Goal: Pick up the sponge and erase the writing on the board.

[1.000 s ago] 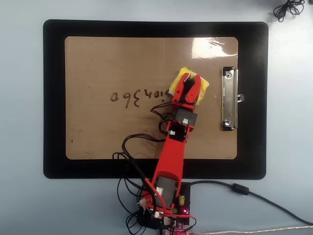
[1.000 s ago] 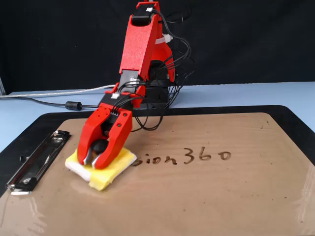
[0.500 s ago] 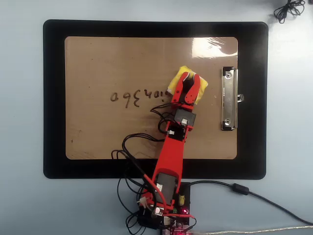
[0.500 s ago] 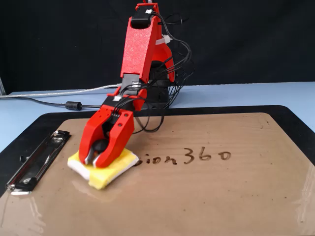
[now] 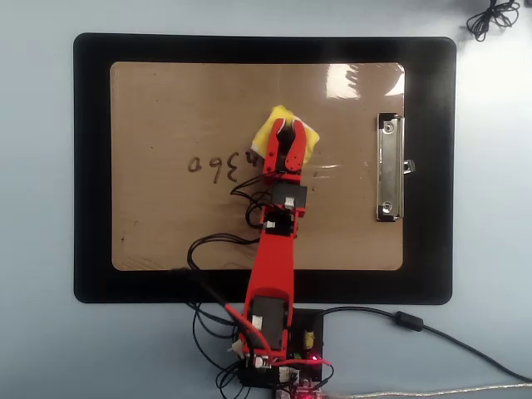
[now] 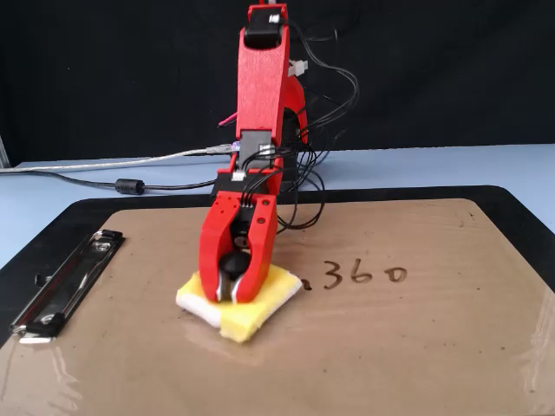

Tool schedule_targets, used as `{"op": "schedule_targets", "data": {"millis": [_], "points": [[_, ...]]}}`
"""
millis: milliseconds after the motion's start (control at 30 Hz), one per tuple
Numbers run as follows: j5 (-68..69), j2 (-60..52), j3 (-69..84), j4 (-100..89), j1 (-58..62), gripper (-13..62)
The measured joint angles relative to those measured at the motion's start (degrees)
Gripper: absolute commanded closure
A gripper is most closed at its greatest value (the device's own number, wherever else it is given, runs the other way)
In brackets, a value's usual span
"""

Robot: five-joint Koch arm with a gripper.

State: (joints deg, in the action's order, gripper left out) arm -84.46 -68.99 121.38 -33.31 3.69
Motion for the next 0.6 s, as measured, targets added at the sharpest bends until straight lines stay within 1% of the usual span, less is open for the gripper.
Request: {"op": "schedule_targets", "data": {"millis": [67,100,133,167,200,267,300,367,400,467,567,600], "points": [[0.00,-8.35,11.34,0.09,0.18,57.2],[-0.09,-16.44,22.24,0.00,0.35,57.2],[-0.09,-21.71,28.92,0.62,0.53,57.3],[0.26,-27.07,31.55,1.76,0.35,57.2],[0.09,-27.77,30.76,2.02,-0.26,57.2],[0.18,-21.36,22.68,2.20,0.09,57.2],[0.18,-14.06,13.89,2.20,0.18,57.2],[0.00,-2.81,0.97,1.85,0.35,57.3],[-0.18,-0.35,-1.23,0.88,0.26,57.2],[-0.26,-1.85,3.25,0.00,0.26,57.3],[-0.18,-14.77,20.21,0.09,2.20,57.2],[-0.18,-17.84,22.41,0.88,3.34,57.3]]}}
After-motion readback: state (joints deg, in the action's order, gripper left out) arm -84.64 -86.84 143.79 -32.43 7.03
